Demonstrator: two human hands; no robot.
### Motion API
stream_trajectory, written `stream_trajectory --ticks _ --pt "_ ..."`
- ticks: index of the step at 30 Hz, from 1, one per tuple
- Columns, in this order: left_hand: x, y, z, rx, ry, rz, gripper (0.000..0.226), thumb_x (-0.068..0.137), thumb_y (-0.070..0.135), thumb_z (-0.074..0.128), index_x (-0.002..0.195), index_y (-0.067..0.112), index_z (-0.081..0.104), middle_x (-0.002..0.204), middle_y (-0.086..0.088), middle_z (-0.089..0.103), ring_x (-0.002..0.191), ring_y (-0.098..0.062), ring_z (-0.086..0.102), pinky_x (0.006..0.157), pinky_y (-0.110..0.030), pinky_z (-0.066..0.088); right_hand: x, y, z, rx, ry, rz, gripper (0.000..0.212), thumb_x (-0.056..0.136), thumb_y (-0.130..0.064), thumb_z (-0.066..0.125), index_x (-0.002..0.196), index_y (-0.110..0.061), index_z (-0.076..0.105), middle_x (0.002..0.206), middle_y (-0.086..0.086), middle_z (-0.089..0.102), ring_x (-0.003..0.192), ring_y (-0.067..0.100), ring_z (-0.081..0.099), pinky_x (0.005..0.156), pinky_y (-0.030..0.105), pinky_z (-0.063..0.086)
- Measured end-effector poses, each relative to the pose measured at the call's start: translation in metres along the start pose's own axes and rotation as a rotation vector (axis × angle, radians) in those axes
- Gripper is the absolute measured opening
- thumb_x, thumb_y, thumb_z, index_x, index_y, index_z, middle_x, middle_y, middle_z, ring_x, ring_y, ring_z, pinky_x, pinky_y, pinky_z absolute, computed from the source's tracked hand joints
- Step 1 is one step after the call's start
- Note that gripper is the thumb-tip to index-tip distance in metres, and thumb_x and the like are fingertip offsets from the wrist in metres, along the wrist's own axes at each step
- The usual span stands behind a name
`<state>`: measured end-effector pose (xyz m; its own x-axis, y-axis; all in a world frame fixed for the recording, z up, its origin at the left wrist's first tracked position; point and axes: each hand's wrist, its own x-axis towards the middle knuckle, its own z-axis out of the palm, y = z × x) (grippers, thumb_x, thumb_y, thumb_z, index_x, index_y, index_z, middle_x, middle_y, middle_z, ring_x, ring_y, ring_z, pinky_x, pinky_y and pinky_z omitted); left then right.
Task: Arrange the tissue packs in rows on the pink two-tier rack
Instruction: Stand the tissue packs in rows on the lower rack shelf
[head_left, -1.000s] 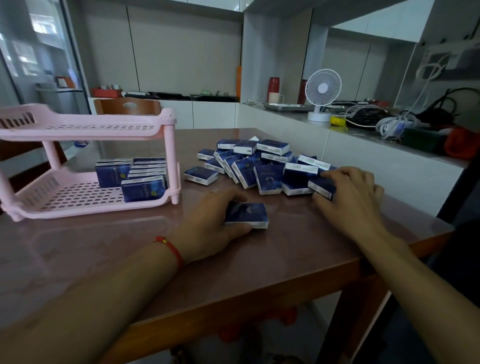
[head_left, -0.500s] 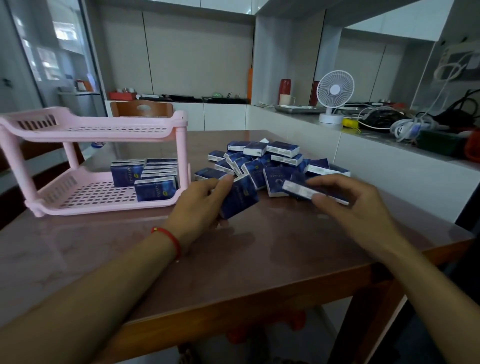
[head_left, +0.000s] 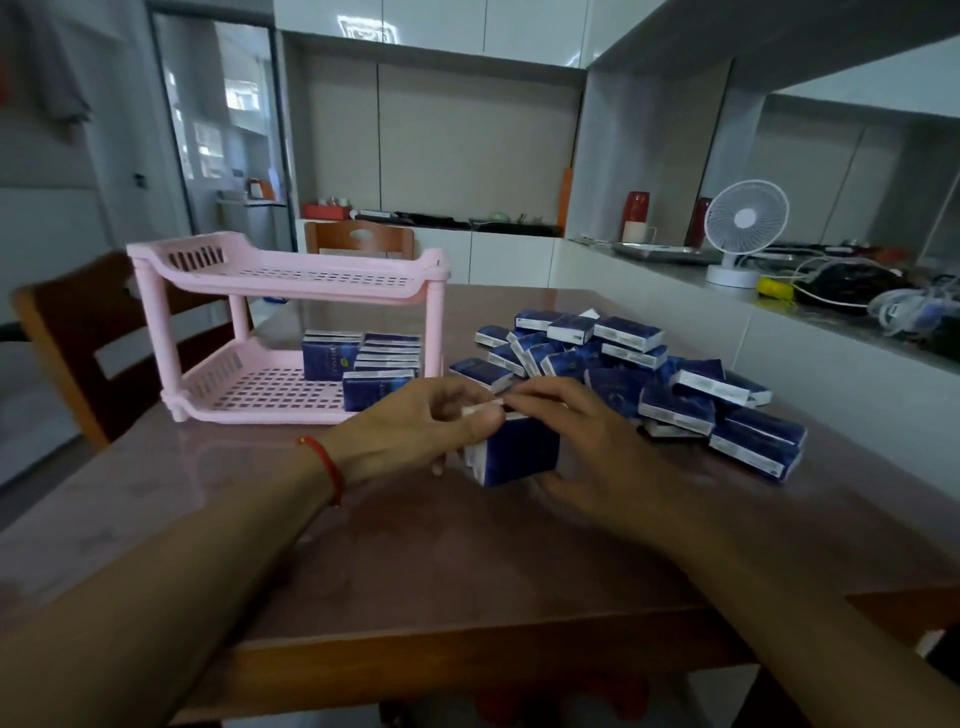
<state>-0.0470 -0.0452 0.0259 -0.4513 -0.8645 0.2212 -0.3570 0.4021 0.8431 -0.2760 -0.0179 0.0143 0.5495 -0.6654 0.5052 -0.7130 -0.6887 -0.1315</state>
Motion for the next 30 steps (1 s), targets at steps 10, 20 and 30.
stream_trajectory --ticks 10,20,30 --pt "-0.027 -0.02 -0.045 0.378 0.037 0.057 0.046 0.071 0.031 0.085 0.11 0.034 0.061 0.109 0.012 0.07 0.098 -0.007 0.068 0.084 -0.033 0.06 0.044 -0.024 0.013 0.143 -0.146 0.173 0.083 0.075 -0.062 0.068 0.147 -0.042 0.031 0.134 -0.014 0.054 0.112 0.001 0.054 0.095 0.031 0.053" --pt "-0.05 -0.035 -0.058 0.232 0.202 0.055 0.046 0.071 0.022 0.089 0.112 0.026 0.068 0.108 0.007 0.073 0.096 -0.009 0.071 0.084 -0.032 0.06 0.049 -0.033 0.039 0.472 -0.055 0.188 0.054 0.085 -0.035 0.076 0.133 -0.035 0.052 0.103 -0.021 0.062 0.09 -0.004 0.063 0.075 0.014 0.054" --pt "-0.054 -0.033 -0.138 0.477 0.441 -0.137 0.045 0.074 0.017 0.086 0.112 0.025 0.065 0.107 0.007 0.069 0.096 -0.011 0.067 0.09 -0.041 0.059 0.049 -0.027 0.045 0.433 -0.029 0.142 0.034 0.09 -0.011 0.068 0.116 -0.032 0.063 0.103 -0.02 0.062 0.094 -0.001 0.062 0.076 0.014 0.052"
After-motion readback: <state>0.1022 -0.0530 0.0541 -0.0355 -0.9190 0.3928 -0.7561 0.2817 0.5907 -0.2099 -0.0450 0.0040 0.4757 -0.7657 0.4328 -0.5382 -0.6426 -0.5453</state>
